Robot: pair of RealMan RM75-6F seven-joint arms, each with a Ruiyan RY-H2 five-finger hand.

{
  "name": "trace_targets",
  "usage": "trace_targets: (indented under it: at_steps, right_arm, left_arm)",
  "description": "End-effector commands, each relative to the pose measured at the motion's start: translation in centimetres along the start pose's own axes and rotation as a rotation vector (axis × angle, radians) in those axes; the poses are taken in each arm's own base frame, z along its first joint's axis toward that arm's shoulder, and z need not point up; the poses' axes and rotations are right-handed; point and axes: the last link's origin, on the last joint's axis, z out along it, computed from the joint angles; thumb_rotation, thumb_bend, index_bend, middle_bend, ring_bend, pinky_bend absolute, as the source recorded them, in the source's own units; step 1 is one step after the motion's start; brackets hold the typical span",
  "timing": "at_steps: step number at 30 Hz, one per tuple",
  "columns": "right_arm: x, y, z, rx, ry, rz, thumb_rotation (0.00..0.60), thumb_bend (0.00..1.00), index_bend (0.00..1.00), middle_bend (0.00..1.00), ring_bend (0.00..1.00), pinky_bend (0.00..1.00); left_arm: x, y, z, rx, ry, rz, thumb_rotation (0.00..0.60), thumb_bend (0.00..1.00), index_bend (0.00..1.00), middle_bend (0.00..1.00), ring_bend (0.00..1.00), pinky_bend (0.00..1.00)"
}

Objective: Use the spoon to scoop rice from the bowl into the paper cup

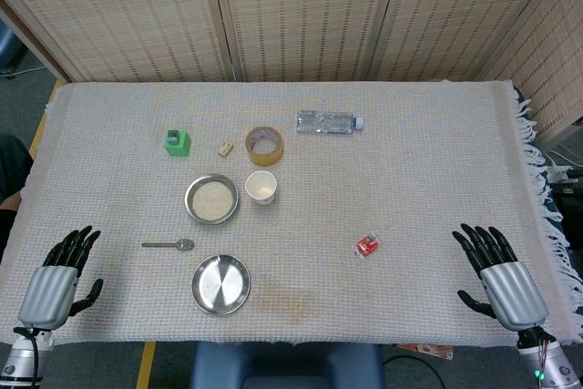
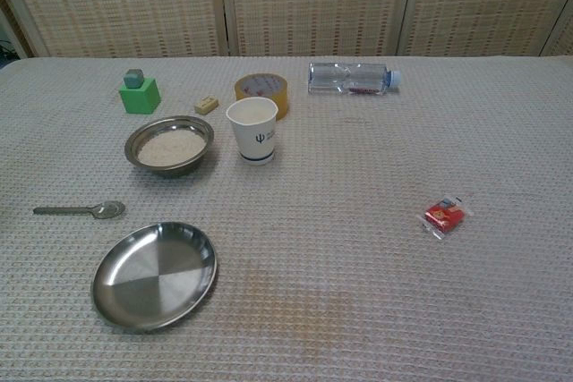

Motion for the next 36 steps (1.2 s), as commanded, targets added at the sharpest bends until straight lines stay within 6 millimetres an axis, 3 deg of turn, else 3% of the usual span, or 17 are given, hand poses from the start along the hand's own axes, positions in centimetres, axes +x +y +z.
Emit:
trace_targets:
  at_steps: [1, 7, 10, 12, 14, 17, 18, 20, 25, 36]
  right_arm:
    - [0.0, 0.1, 0.1, -0.004, 0.000, 0.005, 0.600, 0.09, 0.00, 0.00, 0.00, 0.00]
    - [0.2, 0.2, 0.0, -0.007, 0.010, 0.007, 0.600, 0.09, 0.00, 0.00, 0.00, 0.00]
    - [0.2, 0.2, -0.1, -0.014, 0.009, 0.007, 0.600, 0.09, 0.00, 0.00, 0.00, 0.00]
    - [0.2, 0.1, 0.0, -0.014, 0.015, 0.010, 0.600, 0.09, 0.00, 0.00, 0.00, 0.00]
    - [0.1, 0.0, 0.0, -0.011, 0.012, 0.006, 0.600, 0.09, 0.00, 0.00, 0.00, 0.00]
    - [-0.1, -0.1, 0.2, -0.015, 0.008, 0.006, 0.600, 0.09, 0.00, 0.00, 0.00, 0.00]
    - [-0.1, -0.1, 0.2, -0.017, 0.009, 0.005, 0.600, 0.09, 0.00, 0.00, 0.00, 0.00]
    - [-0.1, 0.0, 0.2, -0.023, 0.007, 0.006, 0.600, 0.09, 0.00, 0.00, 0.00, 0.00]
    - [-0.1, 0.2, 0.4, -0.029, 0.003, 0.012, 0.600, 0.09, 0.00, 0.00, 0.00, 0.00]
    - [0.7, 0.6, 0.2, -0.032, 0.028, 0.031, 0.600, 0.09, 0.00, 0.00, 0.00, 0.00]
  left_arm:
    - [-0.1, 0.1, 0.0, -0.002, -0.006, 0.000, 0.600, 0.39, 0.00, 0.00, 0.00, 0.16]
    - [-0.6, 0.4, 0.7, -0.031, -0.020, 0.000, 0.600, 0.39, 0.00, 0.01, 0.00, 0.15]
    - [-1.1, 0.8, 1.7, -0.058, -0.025, 0.016, 0.600, 0.38, 0.00, 0.13, 0.09, 0.25]
    - [-1.5, 1.0, 2.4, -0.074, -0.018, 0.040, 0.600, 0.39, 0.00, 0.32, 0.27, 0.43]
    - [-2.2, 1.4, 3.1, -0.084, -0.033, 0.065, 0.600, 0.39, 0.04, 0.60, 0.56, 0.68]
    - [-3.1, 1.9, 4.3, -0.094, -0.087, 0.093, 0.600, 0.39, 0.16, 0.89, 0.83, 0.89]
    - [-3.3, 2.1, 4.7, -0.096, -0.093, 0.098, 0.600, 0.39, 0.19, 0.94, 0.89, 0.94]
    - [-3.9, 2.5, 5.6, -0.098, -0.096, 0.114, 0.600, 0.39, 0.27, 0.99, 0.97, 0.99]
    - [-5.2, 3.7, 7.0, -0.108, -0.122, 0.140, 0.600, 0.38, 0.40, 1.00, 1.00, 1.00]
    - [-7.4, 5.3, 9.3, -0.069, -0.138, 0.125, 0.600, 0.38, 0.41, 1.00, 1.00, 1.00]
